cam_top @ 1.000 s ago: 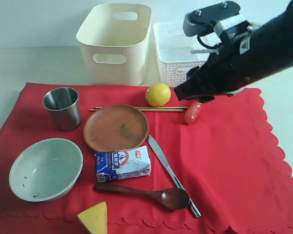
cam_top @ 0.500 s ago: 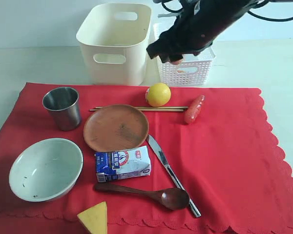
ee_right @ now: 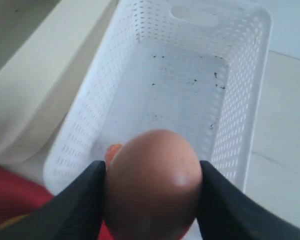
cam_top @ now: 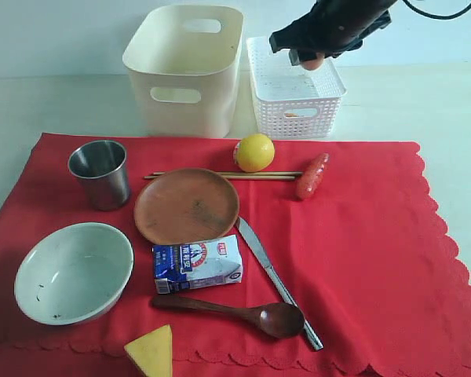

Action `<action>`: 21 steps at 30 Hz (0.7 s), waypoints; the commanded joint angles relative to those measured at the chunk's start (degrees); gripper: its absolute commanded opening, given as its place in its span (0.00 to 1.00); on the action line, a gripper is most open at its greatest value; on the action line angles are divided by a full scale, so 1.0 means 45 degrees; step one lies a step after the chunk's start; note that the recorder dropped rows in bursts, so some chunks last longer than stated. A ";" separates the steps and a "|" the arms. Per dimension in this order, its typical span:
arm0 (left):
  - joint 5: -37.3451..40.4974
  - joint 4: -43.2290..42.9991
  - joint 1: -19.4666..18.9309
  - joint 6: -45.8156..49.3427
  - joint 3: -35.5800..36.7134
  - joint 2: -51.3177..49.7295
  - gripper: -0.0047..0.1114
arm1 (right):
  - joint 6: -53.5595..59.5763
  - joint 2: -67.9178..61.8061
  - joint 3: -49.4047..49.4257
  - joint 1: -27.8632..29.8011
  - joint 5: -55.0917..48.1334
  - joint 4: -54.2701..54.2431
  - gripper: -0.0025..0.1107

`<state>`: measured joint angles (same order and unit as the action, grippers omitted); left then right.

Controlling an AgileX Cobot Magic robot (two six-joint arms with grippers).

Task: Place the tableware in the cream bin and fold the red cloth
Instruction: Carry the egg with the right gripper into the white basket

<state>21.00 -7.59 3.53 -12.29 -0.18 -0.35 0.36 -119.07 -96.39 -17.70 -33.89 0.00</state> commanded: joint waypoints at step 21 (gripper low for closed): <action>-0.0110 0.0070 -0.0045 -0.0003 0.0041 0.0078 0.04 | 0.0066 -0.3876 -0.2551 0.0325 0.1187 -0.0621 0.10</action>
<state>21.00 -7.59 3.53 -12.29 -0.18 -0.35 0.47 -136.39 -107.24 -16.44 -29.66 -2.56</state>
